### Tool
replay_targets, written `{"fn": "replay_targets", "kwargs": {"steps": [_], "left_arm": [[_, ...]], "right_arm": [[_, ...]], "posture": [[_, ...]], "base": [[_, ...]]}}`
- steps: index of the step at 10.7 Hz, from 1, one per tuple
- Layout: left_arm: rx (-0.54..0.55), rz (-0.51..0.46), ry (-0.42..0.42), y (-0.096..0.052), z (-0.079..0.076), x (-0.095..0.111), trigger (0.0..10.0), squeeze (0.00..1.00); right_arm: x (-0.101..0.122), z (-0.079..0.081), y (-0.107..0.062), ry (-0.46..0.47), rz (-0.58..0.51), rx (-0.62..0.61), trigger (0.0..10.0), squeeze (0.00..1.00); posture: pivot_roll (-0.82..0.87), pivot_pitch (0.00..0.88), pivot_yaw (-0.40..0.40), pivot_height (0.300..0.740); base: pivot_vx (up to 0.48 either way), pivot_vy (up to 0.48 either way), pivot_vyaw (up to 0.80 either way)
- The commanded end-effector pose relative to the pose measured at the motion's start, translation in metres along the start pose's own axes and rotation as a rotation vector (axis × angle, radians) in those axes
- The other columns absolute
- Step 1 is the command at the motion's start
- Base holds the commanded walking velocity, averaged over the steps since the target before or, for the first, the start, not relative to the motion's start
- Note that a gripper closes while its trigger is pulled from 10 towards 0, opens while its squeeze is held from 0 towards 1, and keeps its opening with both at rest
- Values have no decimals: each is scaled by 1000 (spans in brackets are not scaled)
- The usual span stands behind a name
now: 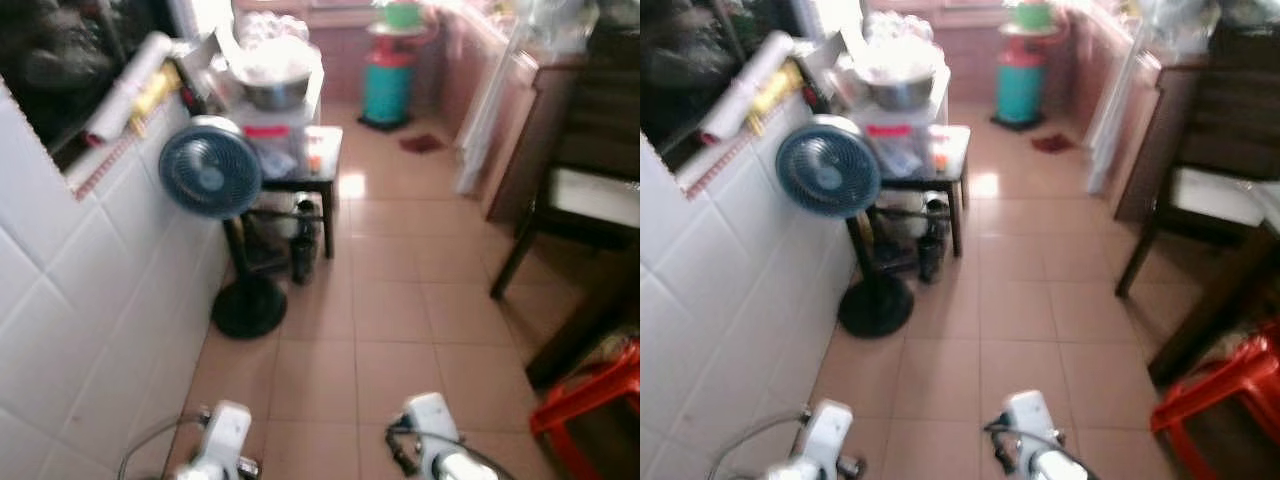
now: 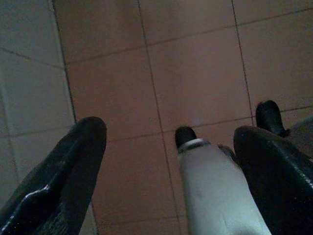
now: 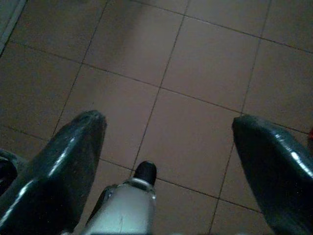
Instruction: Setting the table
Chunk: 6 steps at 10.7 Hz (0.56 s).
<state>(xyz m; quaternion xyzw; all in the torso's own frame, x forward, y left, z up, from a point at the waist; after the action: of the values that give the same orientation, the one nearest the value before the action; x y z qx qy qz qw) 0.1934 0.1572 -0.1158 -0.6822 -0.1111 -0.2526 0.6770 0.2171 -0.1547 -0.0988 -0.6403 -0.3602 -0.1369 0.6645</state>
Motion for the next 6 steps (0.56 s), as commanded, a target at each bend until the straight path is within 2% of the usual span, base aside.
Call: {"fn": "replay_targets", "kwargs": {"steps": [1,3,4,6], "left_arm": [[40,17,10,-1,13,-4,10000,0],[49,19,5,-1,13,-4,10000,0],[49,14,-37,-1,13,-3,10000,0],[47,-18,-120,0,15,7,10000,0]], "right_arm": [[-3,13,1,7,10,25,10000,0],[-3,17,1,8,12,29,10000,0],[0,16,3,44,16,11,10000,0],[3,4,2,73,6,-38,10000,0]], "posture": [[19,0,26,740],[19,0,28,740],[24,0,26,740],[37,0,20,740]], "base": [[0,0,0],[0,0,0],[0,0,0],[0,0,0]]}}
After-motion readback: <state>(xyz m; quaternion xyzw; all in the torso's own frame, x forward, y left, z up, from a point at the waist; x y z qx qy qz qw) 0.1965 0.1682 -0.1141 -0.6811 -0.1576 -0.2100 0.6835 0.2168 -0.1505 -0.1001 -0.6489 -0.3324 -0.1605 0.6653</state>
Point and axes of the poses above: a point about 5 cm out from each wrist's last joint towards the gripper, its own y axis pointing out of the wrist towards the gripper, its own x axis along the axis of the wrist's last joint, z = x × y, the point moved 3 cm from there along y, pointing out of the wrist towards the gripper, and after that the axes turned 4 degrees about -y, right-handed, at the moved point
